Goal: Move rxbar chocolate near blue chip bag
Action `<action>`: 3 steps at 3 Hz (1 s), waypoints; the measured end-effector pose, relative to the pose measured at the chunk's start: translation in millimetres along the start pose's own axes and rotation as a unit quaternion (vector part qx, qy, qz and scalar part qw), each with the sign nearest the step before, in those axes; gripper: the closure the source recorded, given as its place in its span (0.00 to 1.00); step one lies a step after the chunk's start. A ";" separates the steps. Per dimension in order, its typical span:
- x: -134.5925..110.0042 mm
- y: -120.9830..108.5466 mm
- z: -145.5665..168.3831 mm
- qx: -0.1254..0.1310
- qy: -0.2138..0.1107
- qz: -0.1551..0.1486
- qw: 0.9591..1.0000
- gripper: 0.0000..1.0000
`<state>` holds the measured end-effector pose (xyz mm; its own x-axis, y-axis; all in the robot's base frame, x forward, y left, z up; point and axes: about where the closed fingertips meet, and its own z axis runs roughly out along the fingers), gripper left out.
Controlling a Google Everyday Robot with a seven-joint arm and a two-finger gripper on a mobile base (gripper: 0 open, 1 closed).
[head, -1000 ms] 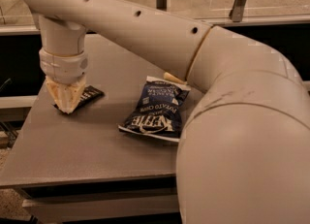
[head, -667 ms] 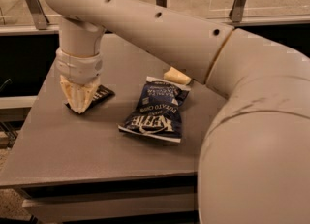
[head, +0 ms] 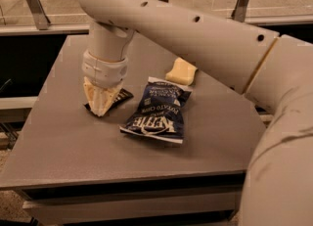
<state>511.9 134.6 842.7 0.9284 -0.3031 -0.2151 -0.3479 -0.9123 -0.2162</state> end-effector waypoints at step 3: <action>3.3 33.5 -26.0 0.024 0.013 0.026 0.999 0.82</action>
Offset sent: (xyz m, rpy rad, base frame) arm -0.0065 -0.0544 0.0206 0.0228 -0.0347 -0.1027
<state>506.7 95.9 859.4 0.9114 -0.3579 -0.2032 -0.4017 -0.8808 -0.2506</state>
